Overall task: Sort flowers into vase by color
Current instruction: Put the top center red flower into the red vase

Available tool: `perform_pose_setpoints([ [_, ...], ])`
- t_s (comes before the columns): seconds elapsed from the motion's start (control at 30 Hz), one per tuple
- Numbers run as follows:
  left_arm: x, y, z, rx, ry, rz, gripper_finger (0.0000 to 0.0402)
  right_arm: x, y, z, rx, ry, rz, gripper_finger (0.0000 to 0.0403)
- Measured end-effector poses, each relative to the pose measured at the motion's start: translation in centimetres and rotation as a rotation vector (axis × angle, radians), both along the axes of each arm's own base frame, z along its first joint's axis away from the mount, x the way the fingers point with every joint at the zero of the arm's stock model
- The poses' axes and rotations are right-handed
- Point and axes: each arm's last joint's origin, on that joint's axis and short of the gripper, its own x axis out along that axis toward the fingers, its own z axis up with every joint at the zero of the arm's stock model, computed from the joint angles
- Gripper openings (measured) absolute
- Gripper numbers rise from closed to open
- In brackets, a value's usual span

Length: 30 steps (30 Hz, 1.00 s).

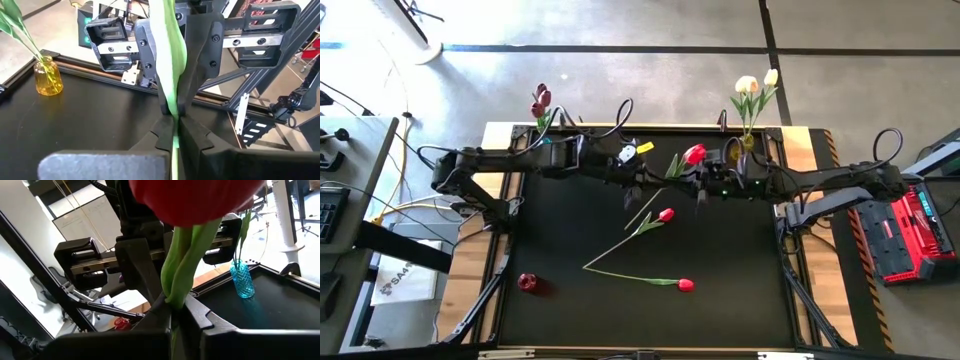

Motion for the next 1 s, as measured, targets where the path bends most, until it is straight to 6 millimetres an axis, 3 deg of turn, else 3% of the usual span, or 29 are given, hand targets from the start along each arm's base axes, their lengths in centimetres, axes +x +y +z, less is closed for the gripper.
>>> perform_pose_setpoints([
  [0.17, 0.0, 0.0, 0.1, 0.003, -0.007, 0.008, 0.0001, -0.1, -0.1, 0.3, -0.020, -0.028, -0.040, 0.0036],
  [0.37, -0.2, 0.1, 0.1, 0.012, 0.006, 0.041, 0.0001, -1.1, -0.4, 1.8, -0.045, -0.116, -0.117, 0.0122],
  [0.5, -1.5, -0.3, 1.2, 0.038, 0.008, 0.108, 0.0000, -2.3, -0.9, 2.7, -0.054, -0.146, -0.167, 0.0169],
  [0.8, -7.5, -2.8, 3.8, 0.154, -0.017, 0.260, 0.0000, -4.2, -1.9, 3.3, -0.061, -0.112, -0.269, 0.0194],
  [1.0, -12.4, -4.1, 1.9, 0.128, -0.048, 0.373, 0.0000, -4.0, -2.1, 2.6, -0.019, -0.060, -0.271, 0.0194],
])
